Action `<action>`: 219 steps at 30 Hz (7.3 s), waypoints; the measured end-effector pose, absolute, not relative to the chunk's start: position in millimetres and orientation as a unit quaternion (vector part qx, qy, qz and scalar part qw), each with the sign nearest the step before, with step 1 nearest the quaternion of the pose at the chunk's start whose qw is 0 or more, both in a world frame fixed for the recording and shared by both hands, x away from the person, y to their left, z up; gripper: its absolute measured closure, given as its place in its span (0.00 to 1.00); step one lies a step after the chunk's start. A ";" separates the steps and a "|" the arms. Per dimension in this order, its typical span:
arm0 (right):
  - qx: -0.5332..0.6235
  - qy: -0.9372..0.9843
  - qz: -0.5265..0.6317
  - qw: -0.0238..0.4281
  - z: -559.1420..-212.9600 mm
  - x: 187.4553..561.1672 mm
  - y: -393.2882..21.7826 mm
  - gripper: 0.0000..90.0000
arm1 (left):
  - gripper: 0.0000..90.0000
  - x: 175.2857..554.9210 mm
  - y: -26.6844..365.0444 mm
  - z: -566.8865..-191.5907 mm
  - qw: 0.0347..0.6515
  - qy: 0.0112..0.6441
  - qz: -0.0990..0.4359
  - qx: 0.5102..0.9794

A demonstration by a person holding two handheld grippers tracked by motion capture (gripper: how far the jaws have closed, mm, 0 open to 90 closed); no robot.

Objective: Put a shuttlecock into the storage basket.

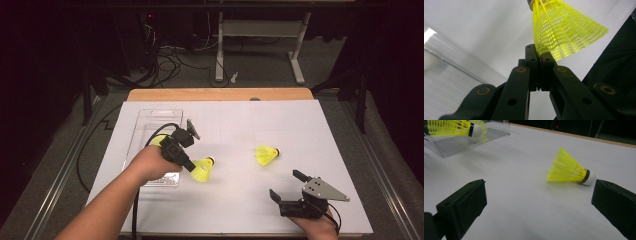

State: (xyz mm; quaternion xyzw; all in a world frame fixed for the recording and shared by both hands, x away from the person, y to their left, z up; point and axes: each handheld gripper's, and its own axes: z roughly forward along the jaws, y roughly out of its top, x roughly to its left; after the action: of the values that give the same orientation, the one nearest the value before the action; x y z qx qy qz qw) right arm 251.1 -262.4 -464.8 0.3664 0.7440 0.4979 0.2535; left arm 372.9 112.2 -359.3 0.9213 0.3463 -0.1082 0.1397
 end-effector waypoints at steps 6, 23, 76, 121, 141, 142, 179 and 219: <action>0.363 0.747 0.498 0.250 -465.4 251.1 -260.3 0.01 | 0.98 374.4 123.2 -346.4 0.147 0.352 -0.102 0.919; 0.360 0.748 0.500 0.249 -464.3 249.7 -260.3 0.01 | 0.99 384.2 168.2 -331.2 0.154 0.397 -0.082 0.901; 0.349 0.756 0.496 0.246 -464.8 249.4 -255.7 0.01 | 0.99 397.1 266.3 -346.5 0.140 0.518 -0.052 0.842; 0.337 0.764 0.496 0.238 -465.6 248.8 -253.8 0.01 | 0.99 440.8 259.2 -366.9 0.105 0.568 -0.034 0.816; 0.336 0.762 0.500 0.239 -463.8 246.9 -255.0 0.02 | 0.98 443.4 247.1 -378.6 0.068 0.565 -0.025 0.822; 0.335 0.762 0.500 0.240 -463.9 246.9 -254.8 0.02 | 0.98 443.7 247.0 -379.2 0.068 0.564 -0.025 0.822; 0.333 0.764 0.499 0.236 -464.2 247.0 -253.0 0.02 | 0.76 438.6 245.4 -393.3 0.064 0.557 -0.043 0.827; 0.331 0.766 0.496 0.239 -464.0 246.7 -252.0 0.02 | 0.34 407.4 224.0 -377.5 0.056 0.509 -0.056 0.857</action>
State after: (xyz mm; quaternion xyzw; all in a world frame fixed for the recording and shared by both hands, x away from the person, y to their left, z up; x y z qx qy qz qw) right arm 246.7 -252.0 -464.0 0.3314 0.7659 0.4963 0.2392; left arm 407.4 224.0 -377.5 0.8568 0.5094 -0.0557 0.0565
